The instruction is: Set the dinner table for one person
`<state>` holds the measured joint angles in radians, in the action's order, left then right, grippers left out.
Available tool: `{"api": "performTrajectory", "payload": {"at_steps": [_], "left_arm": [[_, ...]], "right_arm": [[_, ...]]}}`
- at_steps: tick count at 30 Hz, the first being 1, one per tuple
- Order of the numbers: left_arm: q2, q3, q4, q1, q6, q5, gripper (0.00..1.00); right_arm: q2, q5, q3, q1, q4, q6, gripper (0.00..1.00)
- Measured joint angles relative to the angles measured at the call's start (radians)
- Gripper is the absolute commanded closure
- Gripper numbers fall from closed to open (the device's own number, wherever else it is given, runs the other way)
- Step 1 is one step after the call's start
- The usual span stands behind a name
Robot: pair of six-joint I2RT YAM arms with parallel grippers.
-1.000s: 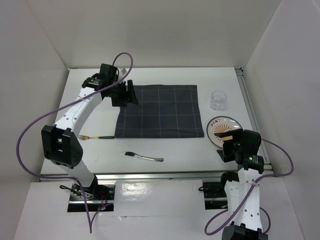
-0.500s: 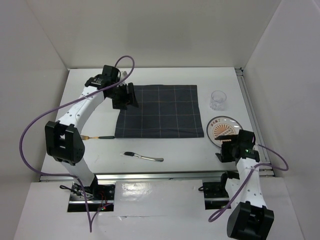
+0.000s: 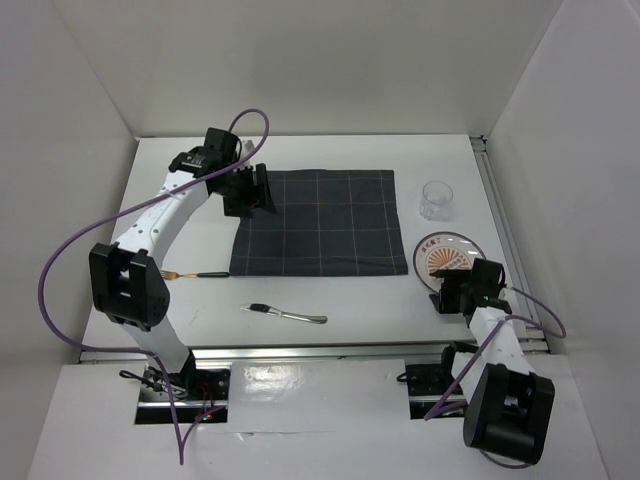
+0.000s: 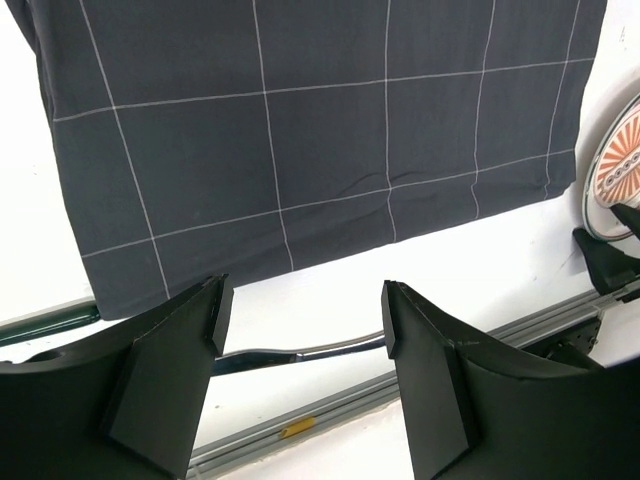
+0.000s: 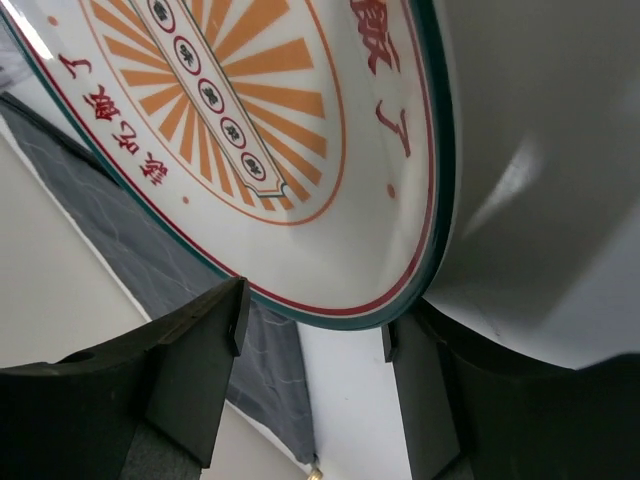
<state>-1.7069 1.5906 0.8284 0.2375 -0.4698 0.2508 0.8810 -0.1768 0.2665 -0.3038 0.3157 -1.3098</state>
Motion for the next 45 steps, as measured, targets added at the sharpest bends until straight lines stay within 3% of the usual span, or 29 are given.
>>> {"api": "performTrajectory", "payload": {"at_steps": [6,9,10,14,24,30,38,45], "left_arm": [[0.000,0.001,0.006,0.000,0.000,-0.009,0.22],[0.000,0.001,0.009,0.000,0.000,-0.014,0.22],[0.000,0.001,0.010,0.000,0.000,-0.017,0.22],[0.000,0.001,0.010,0.000,0.000,-0.022,0.22],[0.000,0.001,0.019,0.006,0.000,-0.021,0.22],[0.000,0.001,0.020,0.009,0.001,-0.021,0.22],[0.001,0.028,0.045,0.009,-0.009,-0.053,0.22],[0.056,0.024,0.053,0.001,-0.069,-0.135,0.24]], "right_arm": [[0.076,0.023,-0.001,0.000,-0.103,-0.004,0.49],[0.078,0.044,-0.011,0.000,-0.114,0.000,0.73],[0.075,0.050,-0.014,0.000,-0.118,-0.003,0.85],[0.003,0.074,-0.006,-0.001,-0.122,-0.010,1.00],[-0.274,0.155,0.079,-0.001,0.246,0.024,1.00],[-0.375,0.161,0.237,-0.001,0.465,0.102,1.00],[-0.401,-0.020,0.407,-0.001,0.581,0.272,1.00],[-0.262,-0.279,0.461,0.010,0.454,0.402,1.00]]}}
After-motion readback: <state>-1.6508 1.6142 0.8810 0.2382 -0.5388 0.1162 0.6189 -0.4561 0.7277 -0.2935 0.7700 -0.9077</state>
